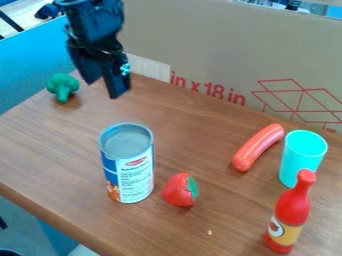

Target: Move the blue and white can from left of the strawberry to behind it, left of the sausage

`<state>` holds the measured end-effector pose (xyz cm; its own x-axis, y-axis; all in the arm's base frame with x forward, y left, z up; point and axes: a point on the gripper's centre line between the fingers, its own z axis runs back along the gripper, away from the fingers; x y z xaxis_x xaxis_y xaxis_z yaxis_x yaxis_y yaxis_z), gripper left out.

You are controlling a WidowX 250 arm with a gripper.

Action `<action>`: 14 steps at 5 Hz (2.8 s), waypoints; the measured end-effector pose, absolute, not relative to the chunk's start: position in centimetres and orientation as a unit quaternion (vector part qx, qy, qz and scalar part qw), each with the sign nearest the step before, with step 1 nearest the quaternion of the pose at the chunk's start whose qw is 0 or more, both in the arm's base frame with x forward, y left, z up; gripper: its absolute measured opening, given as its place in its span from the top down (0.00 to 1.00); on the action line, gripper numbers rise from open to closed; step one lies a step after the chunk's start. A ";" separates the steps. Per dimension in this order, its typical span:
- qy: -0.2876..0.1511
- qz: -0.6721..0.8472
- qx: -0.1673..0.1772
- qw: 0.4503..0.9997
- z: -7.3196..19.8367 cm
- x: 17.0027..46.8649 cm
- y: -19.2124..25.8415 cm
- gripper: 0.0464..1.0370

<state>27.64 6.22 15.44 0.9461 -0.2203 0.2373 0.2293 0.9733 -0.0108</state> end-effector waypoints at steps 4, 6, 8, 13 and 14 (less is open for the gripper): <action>-0.024 -0.142 -0.014 0.989 12.5 25.5 3.1 0.04; -0.013 -0.145 -0.008 0.989 11.4 25.9 2.0 0.04; 0.029 -0.130 0.018 0.991 9.5 25.9 2.3 0.04; -0.087 -0.086 -0.030 0.992 10.3 32.4 6.3 0.04; -0.103 -0.124 -0.029 0.987 10.8 34.6 3.7 0.04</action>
